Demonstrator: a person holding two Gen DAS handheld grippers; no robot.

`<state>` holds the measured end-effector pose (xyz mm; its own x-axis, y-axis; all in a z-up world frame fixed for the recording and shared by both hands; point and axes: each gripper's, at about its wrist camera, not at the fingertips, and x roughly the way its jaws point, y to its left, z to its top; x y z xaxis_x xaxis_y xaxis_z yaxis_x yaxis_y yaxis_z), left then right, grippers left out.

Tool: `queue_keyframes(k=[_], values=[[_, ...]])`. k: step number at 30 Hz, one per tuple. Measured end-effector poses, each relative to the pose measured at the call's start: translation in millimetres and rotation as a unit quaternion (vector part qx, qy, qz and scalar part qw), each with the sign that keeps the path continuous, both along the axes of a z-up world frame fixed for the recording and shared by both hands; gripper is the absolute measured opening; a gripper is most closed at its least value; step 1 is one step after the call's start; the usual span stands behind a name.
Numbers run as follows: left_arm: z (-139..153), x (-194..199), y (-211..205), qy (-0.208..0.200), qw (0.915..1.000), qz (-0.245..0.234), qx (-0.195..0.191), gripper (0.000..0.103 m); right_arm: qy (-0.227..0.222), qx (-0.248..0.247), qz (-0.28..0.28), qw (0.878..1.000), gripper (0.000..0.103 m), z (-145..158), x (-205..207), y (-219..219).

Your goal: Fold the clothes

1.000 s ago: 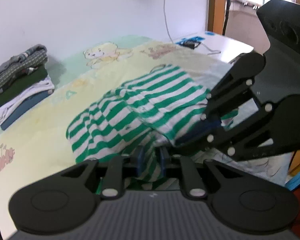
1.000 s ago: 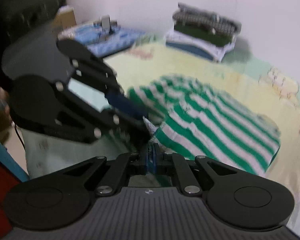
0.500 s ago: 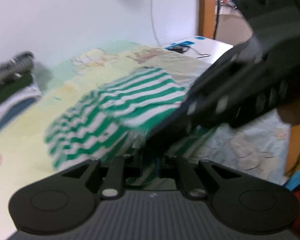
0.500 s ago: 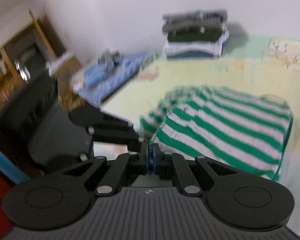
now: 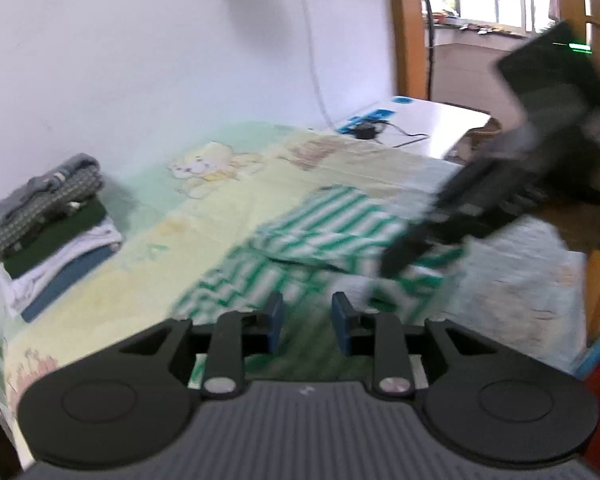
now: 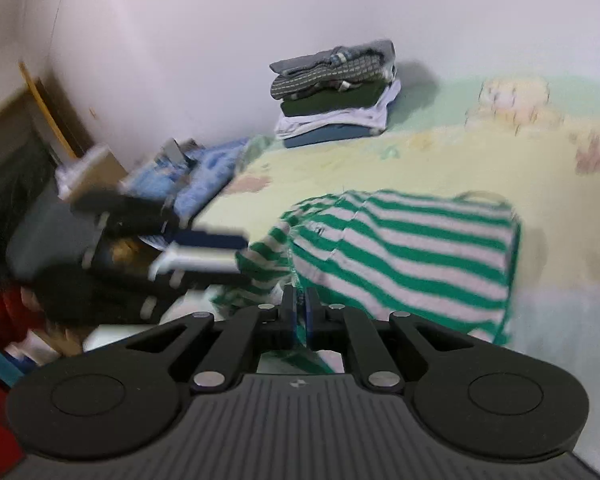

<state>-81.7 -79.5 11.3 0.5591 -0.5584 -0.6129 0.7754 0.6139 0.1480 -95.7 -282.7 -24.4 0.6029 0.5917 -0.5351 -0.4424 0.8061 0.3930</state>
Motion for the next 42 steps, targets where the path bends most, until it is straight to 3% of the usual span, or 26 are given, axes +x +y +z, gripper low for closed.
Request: queue_keyframes(k=[4, 5, 8, 13, 20, 24, 29, 31, 34, 39, 42], values=[[-13, 45, -12, 0.047, 0.9983, 0.006, -0.033, 0.022, -0.009, -0.037, 0.002, 0.999, 0.005, 2, -3, 3], [-18, 50, -16, 0.053, 0.9981, -0.001, -0.033, 0.016, -0.011, -0.047, 0.002, 0.999, 0.005, 2, -3, 4], [-34, 55, -34, 0.071, 0.9968, -0.024, -0.027, 0.016, -0.009, -0.068, -0.006, 0.998, 0.005, 1, -6, 2], [-46, 61, -42, 0.108, 0.9917, -0.012, -0.069, 0.015, -0.006, -0.077, -0.037, 0.996, 0.007, 2, -8, -7], [-40, 43, -30, 0.116, 0.9903, -0.024, -0.073, 0.018, -0.049, -0.07, -0.053, 0.995, 0.02, 18, 6, -1], [-41, 36, -26, 0.13, 0.9882, -0.018, -0.08, 0.018, -0.062, -0.071, -0.044, 0.995, 0.022, 18, 19, 13], [-37, 11, -23, 0.117, 0.9899, -0.029, -0.074, 0.024, -0.059, -0.149, -0.021, 0.987, 0.023, 5, 39, 55], [-40, 9, -21, 0.118, 0.9904, -0.022, -0.068, 0.024, -0.047, -0.183, -0.029, 0.982, 0.022, -2, 46, 63], [-43, 10, -18, 0.125, 0.9896, -0.012, -0.069, 0.026, -0.05, -0.201, -0.032, 0.978, 0.0, -3, 46, 65], [-46, 9, -22, 0.12, 0.9905, -0.016, -0.065, 0.031, -0.084, -0.165, -0.003, 0.983, 0.0, 15, 28, 66], [-51, 10, -27, 0.12, 0.991, -0.019, -0.057, 0.031, -0.111, -0.208, -0.009, 0.972, 0.001, 13, 27, 79]])
